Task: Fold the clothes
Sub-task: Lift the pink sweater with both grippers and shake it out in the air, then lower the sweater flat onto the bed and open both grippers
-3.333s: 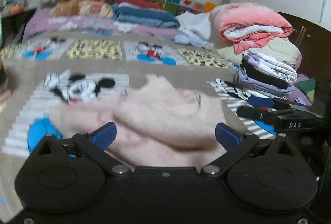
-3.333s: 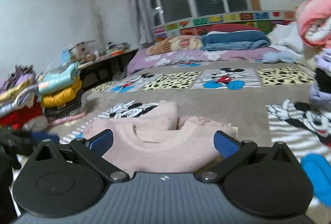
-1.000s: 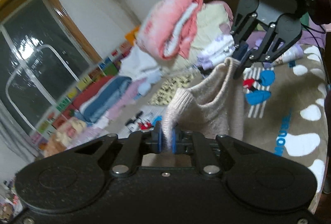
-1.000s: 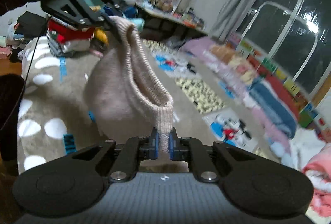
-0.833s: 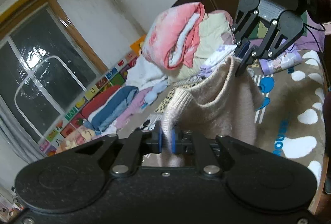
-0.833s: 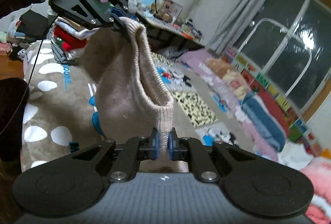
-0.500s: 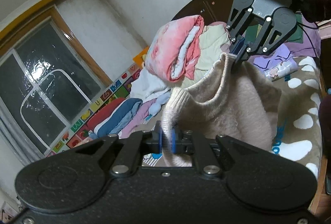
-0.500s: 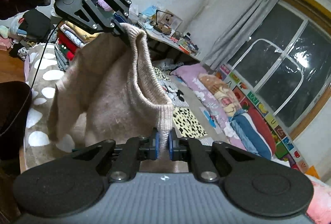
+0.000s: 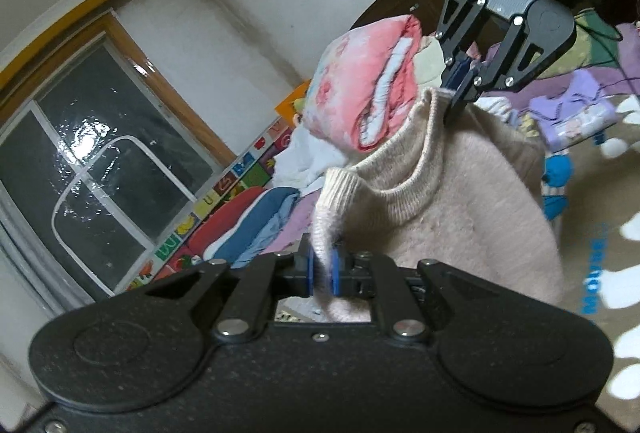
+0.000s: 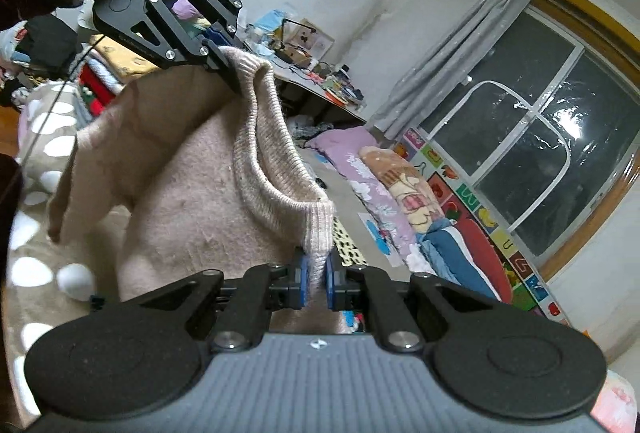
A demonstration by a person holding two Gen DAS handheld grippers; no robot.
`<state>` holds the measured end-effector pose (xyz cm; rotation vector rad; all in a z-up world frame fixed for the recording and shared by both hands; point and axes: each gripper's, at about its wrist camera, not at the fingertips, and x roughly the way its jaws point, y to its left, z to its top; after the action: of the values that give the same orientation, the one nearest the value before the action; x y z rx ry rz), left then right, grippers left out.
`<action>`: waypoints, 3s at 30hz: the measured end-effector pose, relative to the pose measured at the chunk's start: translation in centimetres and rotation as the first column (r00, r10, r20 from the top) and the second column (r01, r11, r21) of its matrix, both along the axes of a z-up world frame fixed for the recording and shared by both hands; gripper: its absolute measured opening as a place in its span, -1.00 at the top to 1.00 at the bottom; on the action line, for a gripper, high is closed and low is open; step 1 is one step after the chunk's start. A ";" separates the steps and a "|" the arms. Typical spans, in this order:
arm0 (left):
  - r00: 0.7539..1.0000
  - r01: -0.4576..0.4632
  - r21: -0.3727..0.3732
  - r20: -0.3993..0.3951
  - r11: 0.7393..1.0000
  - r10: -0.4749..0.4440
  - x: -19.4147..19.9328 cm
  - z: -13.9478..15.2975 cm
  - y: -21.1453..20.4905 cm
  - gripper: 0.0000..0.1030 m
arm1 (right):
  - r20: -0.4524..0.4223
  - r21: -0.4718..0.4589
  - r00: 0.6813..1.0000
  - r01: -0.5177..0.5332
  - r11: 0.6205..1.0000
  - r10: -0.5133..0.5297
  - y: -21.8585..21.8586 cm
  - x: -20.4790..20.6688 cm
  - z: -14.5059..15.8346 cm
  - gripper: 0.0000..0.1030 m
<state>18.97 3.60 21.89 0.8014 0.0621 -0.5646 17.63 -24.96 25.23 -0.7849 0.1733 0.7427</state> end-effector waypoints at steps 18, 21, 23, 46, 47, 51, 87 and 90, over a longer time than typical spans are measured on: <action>0.982 -0.114 0.021 0.152 0.993 0.109 16.8 2.7 -3.9 0.86 | 0.075 0.020 0.974 0.211 0.977 -0.211 1.3 18.3 3.5 0.81; 0.962 -0.168 0.007 0.219 0.986 0.163 19.3 2.7 -5.1 0.86 | 0.108 0.041 0.959 0.258 0.965 -0.261 1.3 21.2 4.0 0.81; 0.944 -0.202 0.000 0.265 0.979 0.195 20.7 2.5 -5.8 0.86 | 0.143 0.063 0.944 0.291 0.955 -0.298 1.4 22.9 4.3 0.81; 0.995 -0.042 0.303 0.102 0.952 0.011 8.2 -14.5 -3.3 0.86 | 0.006 -0.146 0.984 0.178 0.973 -0.179 4.6 12.8 -18.5 0.82; 0.995 -0.032 0.318 0.099 0.948 0.000 7.0 -14.8 -3.2 0.86 | 0.008 -0.149 0.986 0.169 0.974 -0.169 4.7 11.7 -18.9 0.82; 0.995 0.007 0.389 0.088 0.921 -0.045 2.8 -17.4 -2.8 0.86 | 0.005 -0.149 0.989 0.149 0.977 -0.150 4.8 8.1 -19.7 0.82; 0.993 0.079 0.636 0.022 0.768 -0.120 -17.2 -37.7 -4.4 0.41 | -0.154 -0.500 0.984 0.004 0.866 -0.094 9.6 -12.6 -38.8 0.75; 0.996 0.089 0.556 -0.058 0.826 -0.068 -17.9 -36.5 -4.5 0.22 | -0.185 -0.501 0.979 -0.021 0.865 -0.084 9.3 -13.7 -38.4 0.78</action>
<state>1.02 -0.95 -14.60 1.3744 0.2376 -0.6489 3.93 -15.65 -13.15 -1.1987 0.5807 0.7546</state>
